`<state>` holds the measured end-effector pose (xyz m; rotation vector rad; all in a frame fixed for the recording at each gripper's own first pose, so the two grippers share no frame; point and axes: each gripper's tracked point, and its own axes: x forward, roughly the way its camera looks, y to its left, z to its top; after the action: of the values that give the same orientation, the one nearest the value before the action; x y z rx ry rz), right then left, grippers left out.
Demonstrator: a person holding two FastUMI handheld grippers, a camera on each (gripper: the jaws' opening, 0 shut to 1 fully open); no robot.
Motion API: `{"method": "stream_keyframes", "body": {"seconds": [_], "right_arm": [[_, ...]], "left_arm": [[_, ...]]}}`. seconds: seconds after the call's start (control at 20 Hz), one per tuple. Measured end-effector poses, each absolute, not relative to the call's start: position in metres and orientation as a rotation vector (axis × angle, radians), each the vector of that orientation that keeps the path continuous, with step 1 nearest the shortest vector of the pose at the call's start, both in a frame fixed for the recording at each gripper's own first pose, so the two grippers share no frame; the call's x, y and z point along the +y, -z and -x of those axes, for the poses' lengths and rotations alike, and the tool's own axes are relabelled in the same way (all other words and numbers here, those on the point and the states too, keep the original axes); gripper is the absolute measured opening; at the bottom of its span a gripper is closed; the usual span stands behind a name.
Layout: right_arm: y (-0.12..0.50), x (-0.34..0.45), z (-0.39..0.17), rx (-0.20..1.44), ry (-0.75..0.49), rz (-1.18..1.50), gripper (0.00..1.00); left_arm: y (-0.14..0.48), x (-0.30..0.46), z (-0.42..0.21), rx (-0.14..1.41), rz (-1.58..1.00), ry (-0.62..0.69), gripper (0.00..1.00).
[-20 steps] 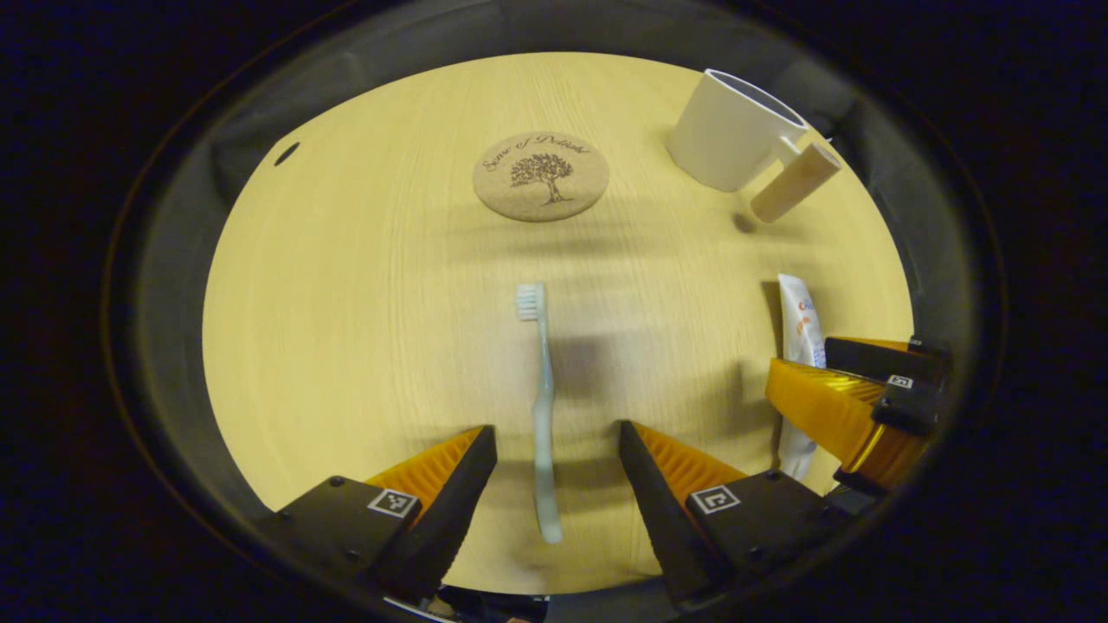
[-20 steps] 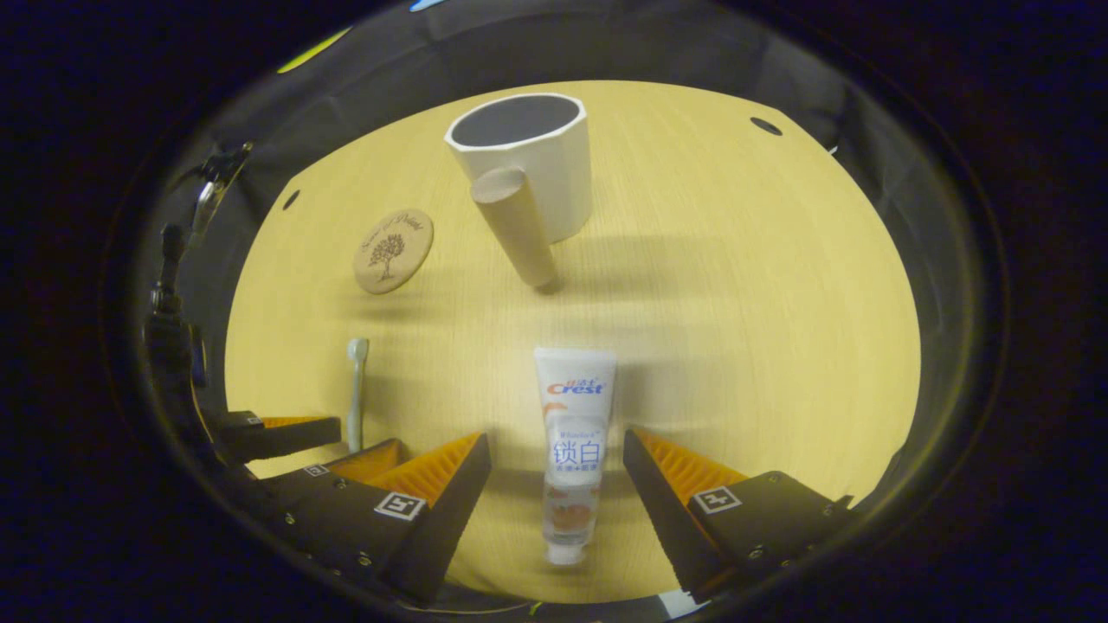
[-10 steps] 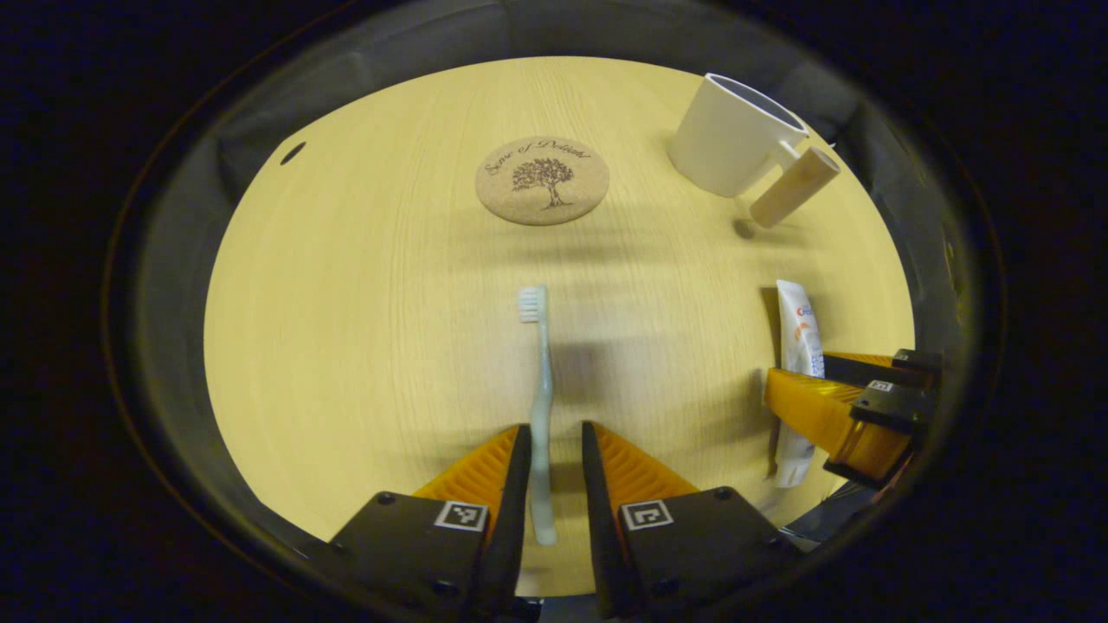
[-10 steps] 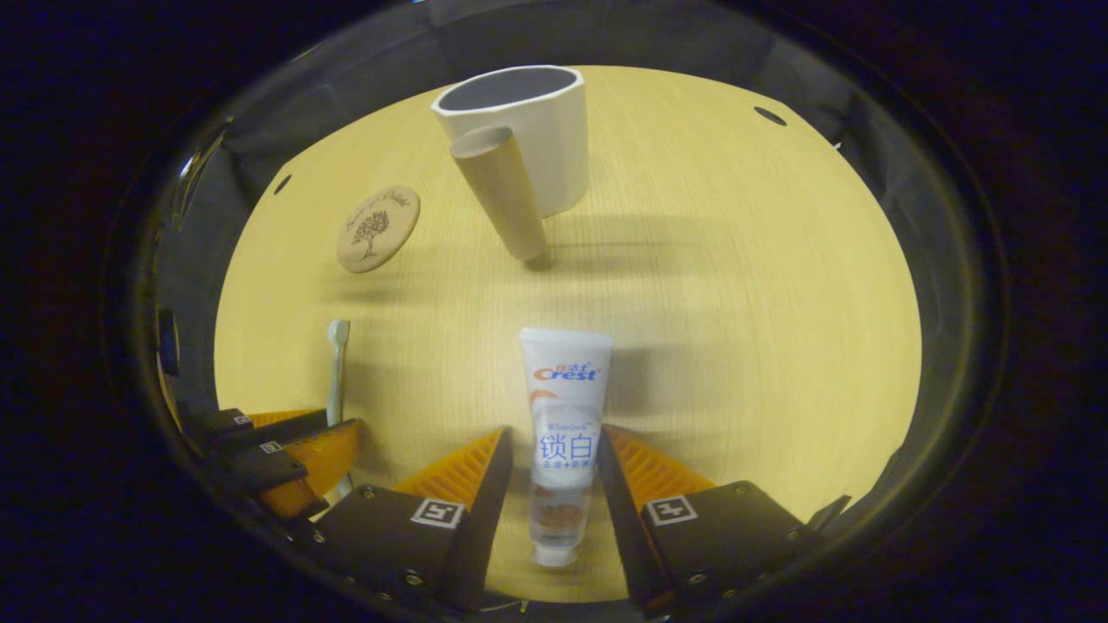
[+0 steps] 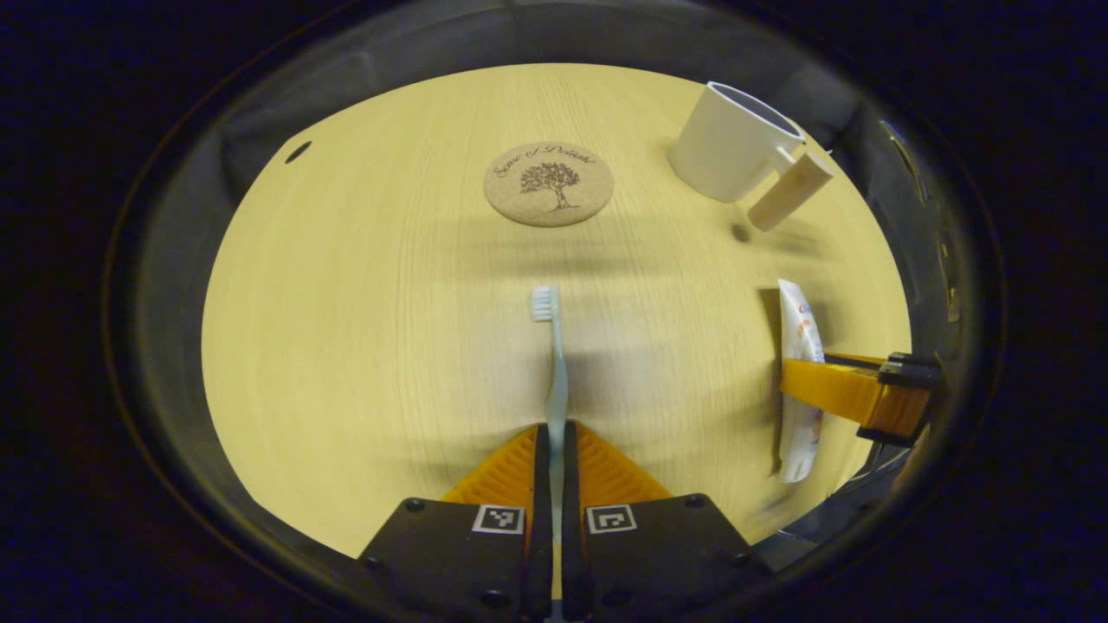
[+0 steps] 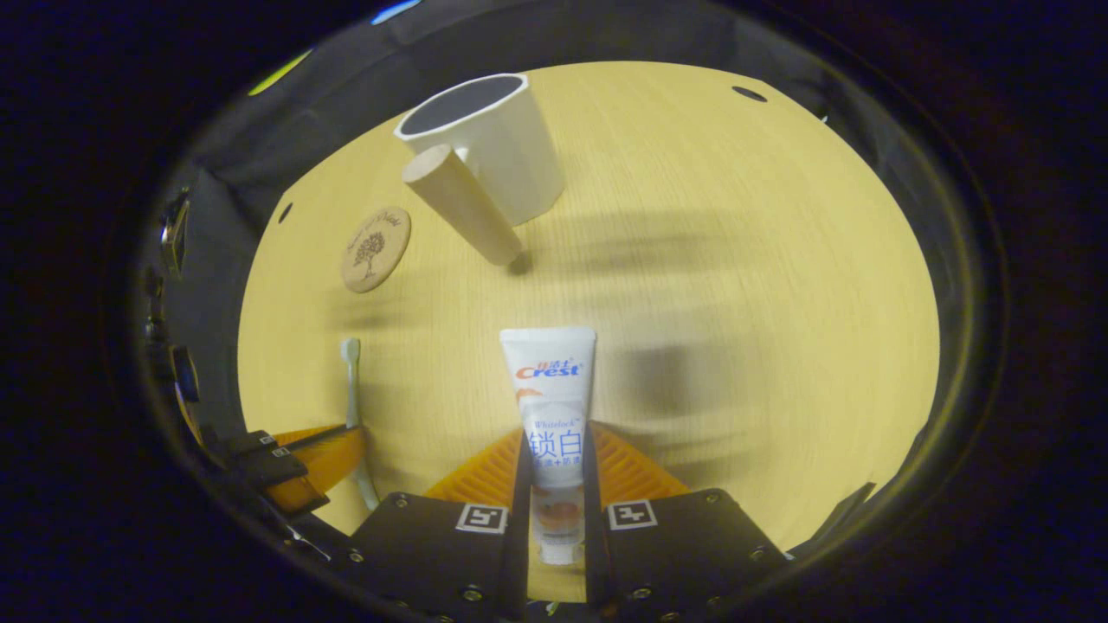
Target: Put the toothbrush and toothpaste on the desktop into the cup, then pick up the cup and place it on the coaster on the desktop.
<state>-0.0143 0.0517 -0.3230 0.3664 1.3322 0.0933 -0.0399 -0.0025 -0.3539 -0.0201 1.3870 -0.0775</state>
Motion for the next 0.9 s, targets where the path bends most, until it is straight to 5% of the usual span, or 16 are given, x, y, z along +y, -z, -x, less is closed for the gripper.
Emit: {"method": "stream_keyframes", "body": {"seconds": [0.05,0.4,0.9], "right_arm": [[0.325,0.055,0.012,1.323,-0.099,-0.387,0.21],[0.317,0.052,0.004,1.189,-0.196,-0.386,0.21],[0.261,0.052,-0.012,0.85,-0.292,-0.441,0.21]], "left_arm": [[0.353,-0.002,0.039,1.385,0.018,0.073,0.13],[0.349,-0.004,0.038,1.274,0.064,0.111,0.08],[0.293,-0.008,0.011,0.909,0.228,0.052,0.08]]}}
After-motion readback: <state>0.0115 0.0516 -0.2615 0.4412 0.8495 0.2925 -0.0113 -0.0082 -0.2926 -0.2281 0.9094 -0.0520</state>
